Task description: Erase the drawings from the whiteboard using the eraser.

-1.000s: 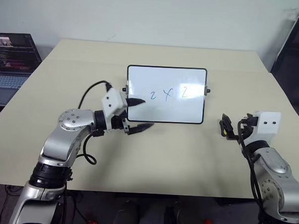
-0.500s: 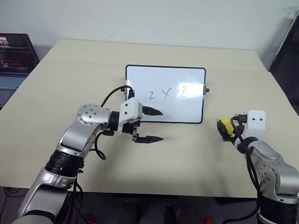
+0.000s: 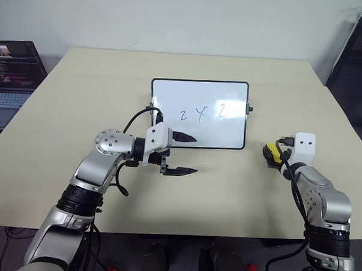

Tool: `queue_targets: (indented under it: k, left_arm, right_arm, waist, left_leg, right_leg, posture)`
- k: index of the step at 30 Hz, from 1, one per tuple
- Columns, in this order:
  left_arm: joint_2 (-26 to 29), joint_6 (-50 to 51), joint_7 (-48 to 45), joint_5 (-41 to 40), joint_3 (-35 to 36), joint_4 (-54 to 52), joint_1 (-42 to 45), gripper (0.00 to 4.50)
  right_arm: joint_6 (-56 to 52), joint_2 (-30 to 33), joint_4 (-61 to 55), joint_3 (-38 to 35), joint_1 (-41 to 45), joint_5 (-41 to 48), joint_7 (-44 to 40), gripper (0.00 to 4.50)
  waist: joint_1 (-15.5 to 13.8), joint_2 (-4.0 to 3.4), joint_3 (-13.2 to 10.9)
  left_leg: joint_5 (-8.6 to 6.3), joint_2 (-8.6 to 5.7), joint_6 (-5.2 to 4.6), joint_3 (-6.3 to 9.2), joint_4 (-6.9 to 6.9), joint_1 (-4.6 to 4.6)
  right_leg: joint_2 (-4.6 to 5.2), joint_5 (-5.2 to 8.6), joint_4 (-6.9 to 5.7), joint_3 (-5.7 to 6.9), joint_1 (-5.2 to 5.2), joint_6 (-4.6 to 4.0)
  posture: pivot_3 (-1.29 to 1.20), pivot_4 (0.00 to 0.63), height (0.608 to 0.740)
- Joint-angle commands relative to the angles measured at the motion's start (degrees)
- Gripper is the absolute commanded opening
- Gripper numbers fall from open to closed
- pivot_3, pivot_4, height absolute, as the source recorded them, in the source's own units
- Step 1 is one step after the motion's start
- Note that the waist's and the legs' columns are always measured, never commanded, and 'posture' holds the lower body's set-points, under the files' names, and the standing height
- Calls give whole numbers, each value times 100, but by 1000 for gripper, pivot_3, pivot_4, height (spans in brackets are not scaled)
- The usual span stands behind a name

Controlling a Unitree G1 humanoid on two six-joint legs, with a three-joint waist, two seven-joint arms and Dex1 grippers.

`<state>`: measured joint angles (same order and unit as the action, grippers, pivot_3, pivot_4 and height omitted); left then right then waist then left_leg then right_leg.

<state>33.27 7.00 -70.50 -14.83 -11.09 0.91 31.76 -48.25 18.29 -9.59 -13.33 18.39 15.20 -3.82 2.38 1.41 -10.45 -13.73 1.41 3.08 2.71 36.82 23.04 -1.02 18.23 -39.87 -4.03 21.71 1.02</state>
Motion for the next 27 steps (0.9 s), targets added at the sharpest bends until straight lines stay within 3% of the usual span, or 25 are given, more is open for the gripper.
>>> queue_targets:
  k: [1,3,10,12,20,27]
  left_arm:
    - [-8,-85,36,-6,21,-214,6,4500]
    - [-23,-88,63,15,21,-197,10,4500]
    - [-39,-125,121,73,25,-103,3,4500]
    - [-42,-124,133,86,21,-100,1,4500]
    - [-68,166,372,32,131,-227,-59,4500]
    - [-15,1029,1400,142,488,-539,-126,4500]
  right_arm:
    - [204,15,-9,-54,87,-28,-51,4313]
    - [247,29,83,-26,89,-63,-61,3917]
    - [257,47,248,35,133,-155,-87,1472]
    - [237,64,275,48,145,-164,-98,1012]
    - [267,78,95,72,95,-183,-117,997]
    - [444,461,-1134,31,-327,-270,-314,996]
  waist:
    - [-1,0,0]
    - [-1,0,0]
    - [-1,0,0]
    - [-1,0,0]
    - [-1,0,0]
    - [-2,-2,-1]
  left_leg:
    - [0,0,0,0,0,0]
    - [0,0,0,0,0,0]
    - [0,0,0,1,1,-1]
    - [0,0,0,1,1,-1]
    - [0,0,0,1,3,-1]
    - [0,1,0,15,2,2]
  right_leg:
    - [0,0,-1,1,0,0]
    - [0,0,-1,2,0,0]
    - [0,0,-2,1,0,0]
    - [0,0,-2,2,-1,0]
    - [0,0,-3,2,-1,0]
    - [2,0,-4,1,3,0]
  posture:
    - [0,150,740]
    - [0,150,740]
    - [0,150,740]
    - [0,150,740]
    - [0,150,740]
    - [0,150,740]
